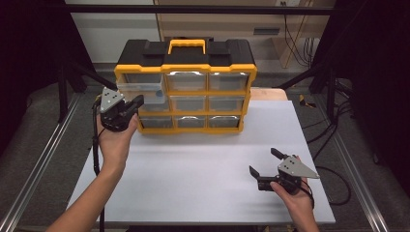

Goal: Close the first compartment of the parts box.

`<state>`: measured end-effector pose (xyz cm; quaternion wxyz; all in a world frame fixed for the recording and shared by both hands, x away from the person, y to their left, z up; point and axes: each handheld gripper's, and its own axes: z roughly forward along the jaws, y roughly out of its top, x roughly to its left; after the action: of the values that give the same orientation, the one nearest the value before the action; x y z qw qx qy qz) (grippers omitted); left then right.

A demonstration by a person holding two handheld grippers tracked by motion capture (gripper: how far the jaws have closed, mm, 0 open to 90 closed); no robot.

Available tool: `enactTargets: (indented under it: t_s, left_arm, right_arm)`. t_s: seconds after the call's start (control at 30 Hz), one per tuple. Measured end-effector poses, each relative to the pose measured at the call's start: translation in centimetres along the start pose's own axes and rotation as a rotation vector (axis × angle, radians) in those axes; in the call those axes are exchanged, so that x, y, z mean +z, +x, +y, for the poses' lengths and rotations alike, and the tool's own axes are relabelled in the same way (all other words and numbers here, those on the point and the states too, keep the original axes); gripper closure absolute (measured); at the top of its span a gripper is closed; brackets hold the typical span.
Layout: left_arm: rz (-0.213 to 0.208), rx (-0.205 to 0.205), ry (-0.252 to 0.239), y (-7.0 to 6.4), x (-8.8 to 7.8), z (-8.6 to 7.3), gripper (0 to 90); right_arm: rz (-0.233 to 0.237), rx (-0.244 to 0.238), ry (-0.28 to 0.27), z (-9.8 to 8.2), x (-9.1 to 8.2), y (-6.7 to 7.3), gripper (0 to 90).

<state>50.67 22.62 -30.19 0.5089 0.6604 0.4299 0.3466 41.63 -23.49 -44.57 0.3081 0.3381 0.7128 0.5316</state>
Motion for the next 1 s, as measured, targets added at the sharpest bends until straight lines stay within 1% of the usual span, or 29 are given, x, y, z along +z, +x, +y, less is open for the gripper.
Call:
enactTargets:
  t_s: [0.1, 0.27, 0.4, 0.5, 0.57, 0.6, 0.83, 1.0]
  left_arm:
    - [0.0, -0.006, 0.001, 0.1, 0.1, 0.1, 90.0]
    - [0.0, -0.001, 0.011, 0.2, 0.3, 0.3, 90.0]
    - [0.003, -0.004, 0.012, 0.2, 0.6, 0.4, 90.0]
    - [-0.001, -0.015, 0.018, 0.2, 0.7, 0.4, 90.0]
    - [-0.005, -0.036, 0.019, 0.3, 0.8, 0.4, 90.0]
    - [-0.005, -0.04, 0.019, 0.3, 0.8, 0.4, 90.0]
    - [0.007, -0.032, 0.024, 0.4, 1.1, 0.8, 90.0]
    - [-0.002, -0.022, 0.029, 0.3, 1.4, 1.1, 90.0]
  right_arm:
    - [-0.001, -0.004, -0.001, 0.0, 0.1, 0.0, 3.2]
    - [0.002, -0.004, 0.008, 0.0, 0.1, 0.0, 3.4]
    - [0.002, -0.004, 0.009, 0.0, 0.1, 0.0, 3.5]
    - [0.0, -0.001, 0.007, 0.0, 0.1, 0.0, 3.8]
    - [-0.002, 0.0, 0.007, 0.0, 0.1, 0.0, 3.8]
    - [-0.003, 0.0, 0.006, 0.0, 0.1, 0.0, 3.8]
    - [-0.006, -0.001, 0.0, 0.0, 0.1, 0.0, 4.0]
    - [-0.01, 0.0, 0.003, 0.0, 0.1, 0.0, 4.0]
